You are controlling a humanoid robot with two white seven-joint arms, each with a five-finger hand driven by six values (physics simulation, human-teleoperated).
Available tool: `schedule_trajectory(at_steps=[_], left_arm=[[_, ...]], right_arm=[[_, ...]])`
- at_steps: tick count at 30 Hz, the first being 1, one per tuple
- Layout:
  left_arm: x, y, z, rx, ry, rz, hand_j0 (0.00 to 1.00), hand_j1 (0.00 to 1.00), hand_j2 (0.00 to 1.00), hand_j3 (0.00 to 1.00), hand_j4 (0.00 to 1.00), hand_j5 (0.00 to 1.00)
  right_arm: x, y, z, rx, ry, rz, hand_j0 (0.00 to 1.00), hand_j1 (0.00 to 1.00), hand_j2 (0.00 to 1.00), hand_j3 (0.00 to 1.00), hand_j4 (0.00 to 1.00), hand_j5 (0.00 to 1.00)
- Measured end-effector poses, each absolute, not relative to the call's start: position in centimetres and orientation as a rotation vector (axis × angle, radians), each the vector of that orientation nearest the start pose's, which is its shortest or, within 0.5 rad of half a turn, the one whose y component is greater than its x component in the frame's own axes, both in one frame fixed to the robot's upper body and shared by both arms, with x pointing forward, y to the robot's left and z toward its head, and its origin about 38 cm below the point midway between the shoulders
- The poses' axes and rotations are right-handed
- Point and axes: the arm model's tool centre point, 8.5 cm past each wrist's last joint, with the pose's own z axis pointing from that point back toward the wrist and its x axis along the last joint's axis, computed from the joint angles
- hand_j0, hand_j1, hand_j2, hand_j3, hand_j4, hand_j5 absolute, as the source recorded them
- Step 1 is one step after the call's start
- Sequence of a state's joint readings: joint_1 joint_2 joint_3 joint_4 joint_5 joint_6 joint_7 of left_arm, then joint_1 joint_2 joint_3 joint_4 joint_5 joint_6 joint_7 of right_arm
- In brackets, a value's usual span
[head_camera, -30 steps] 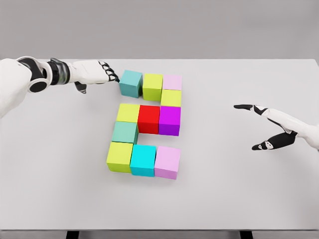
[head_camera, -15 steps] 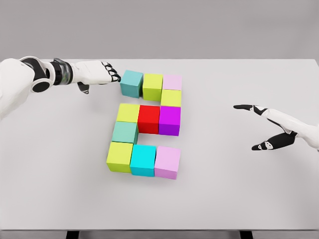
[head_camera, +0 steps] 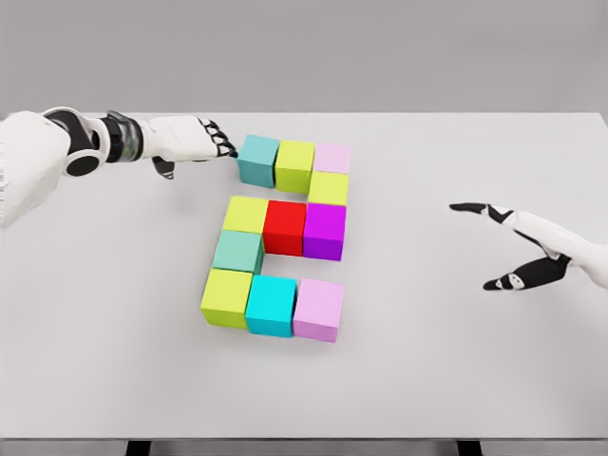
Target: Assemble the squares on the desktop into the number 2
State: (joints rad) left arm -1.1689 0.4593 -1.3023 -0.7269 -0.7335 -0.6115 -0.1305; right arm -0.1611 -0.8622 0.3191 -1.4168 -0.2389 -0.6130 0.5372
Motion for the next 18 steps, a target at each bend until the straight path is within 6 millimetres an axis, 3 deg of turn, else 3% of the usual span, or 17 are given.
schedule_trajectory(at_steps=[7, 14, 16, 18], left_arm=[[55.2, 23.7, 17.4, -0.881, 1.426, 3.125, 1.0, 1.0, 1.0, 1.0, 1.0, 1.0], [55.4, 24.8, 17.8, -0.914, 1.433, 3.135, 1.0, 1.0, 1.0, 1.0, 1.0, 1.0], [55.6, 28.4, 19.5, -1.02, 1.431, 3.149, 1.0, 1.0, 1.0, 1.0, 1.0, 1.0], [55.5, 30.3, 19.9, -1.066, 1.423, 3.164, 1.0, 1.0, 1.0, 1.0, 1.0, 1.0]], right_arm=[[36.1, -38.2, 15.3, 0.058, -1.617, 1.319, 1.0, 1.0, 1.0, 1.0, 1.0, 1.0], [36.1, -38.2, 15.3, 0.06, -1.619, 1.321, 1.0, 1.0, 1.0, 1.0, 1.0, 1.0], [36.1, -38.1, 15.3, 0.06, -1.619, 1.321, 1.0, 1.0, 1.0, 1.0, 1.0, 1.0], [36.1, -38.1, 15.3, 0.06, -1.619, 1.321, 1.0, 1.0, 1.0, 1.0, 1.0, 1.0]])
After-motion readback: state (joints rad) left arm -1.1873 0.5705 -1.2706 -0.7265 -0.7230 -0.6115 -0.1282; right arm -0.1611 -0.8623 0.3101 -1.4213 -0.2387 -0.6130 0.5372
